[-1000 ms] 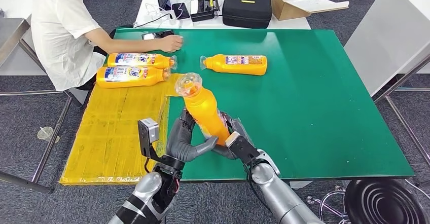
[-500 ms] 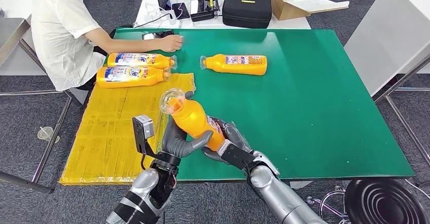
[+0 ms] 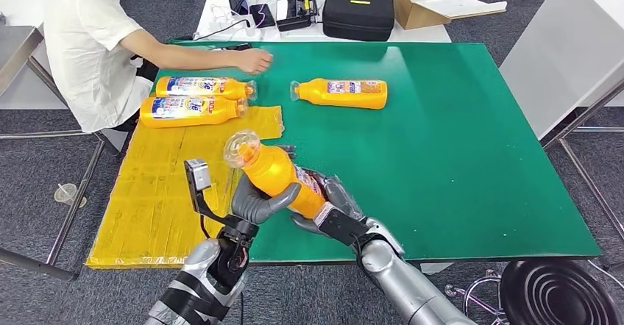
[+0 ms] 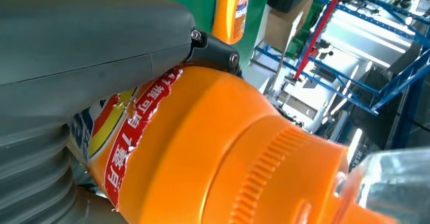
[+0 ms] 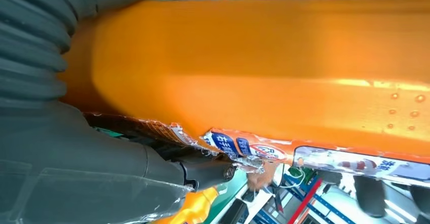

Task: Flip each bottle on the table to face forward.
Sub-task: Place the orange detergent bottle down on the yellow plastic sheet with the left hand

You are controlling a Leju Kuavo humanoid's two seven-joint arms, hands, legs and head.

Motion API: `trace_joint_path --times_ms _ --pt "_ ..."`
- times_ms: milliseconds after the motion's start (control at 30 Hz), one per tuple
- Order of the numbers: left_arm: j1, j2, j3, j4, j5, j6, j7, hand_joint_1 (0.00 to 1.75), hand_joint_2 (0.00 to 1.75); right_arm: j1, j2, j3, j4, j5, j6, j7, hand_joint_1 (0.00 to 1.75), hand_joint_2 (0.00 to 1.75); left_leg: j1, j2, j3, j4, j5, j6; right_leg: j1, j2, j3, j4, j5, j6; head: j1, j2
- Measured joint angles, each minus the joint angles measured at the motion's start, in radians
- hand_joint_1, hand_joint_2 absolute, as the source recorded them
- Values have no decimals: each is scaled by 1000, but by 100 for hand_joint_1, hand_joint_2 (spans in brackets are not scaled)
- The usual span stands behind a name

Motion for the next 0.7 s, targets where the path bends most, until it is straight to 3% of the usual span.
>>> trace_joint_path --times_ms 33,167,333,567,633,700 --pt "0 2 4 0 10 -11 6 175 175 0 2 0 2 -3 0 -1 44 175 0 0 0 0 0 0 0 0 0 0 0 0 0 0" --pt "2 8 13 0 29 -32 18 175 175 1 11 0 11 -9 -2 -4 0 175 0 0 0 0 0 0 0 0 0 0 0 0 0 0" --pt "5 9 18 -4 36 -32 18 175 175 4 25 -3 22 -18 -24 -6 0 175 0 0 0 0 0 0 0 0 0 0 0 0 0 0" --pt "22 16 26 -49 34 17 -2 175 175 32 48 -27 44 -11 -129 -8 0 175 0 0 0 0 0 0 0 0 0 0 0 0 0 0" --pt "26 18 30 -59 25 41 -9 175 175 41 52 -38 47 14 -203 -10 0 175 0 0 0 0 0 0 0 0 0 0 0 0 0 0" --pt "39 23 43 -79 -8 105 -33 175 175 60 59 -61 44 75 -370 4 0 175 0 0 0 0 0 0 0 0 0 0 0 0 0 0"
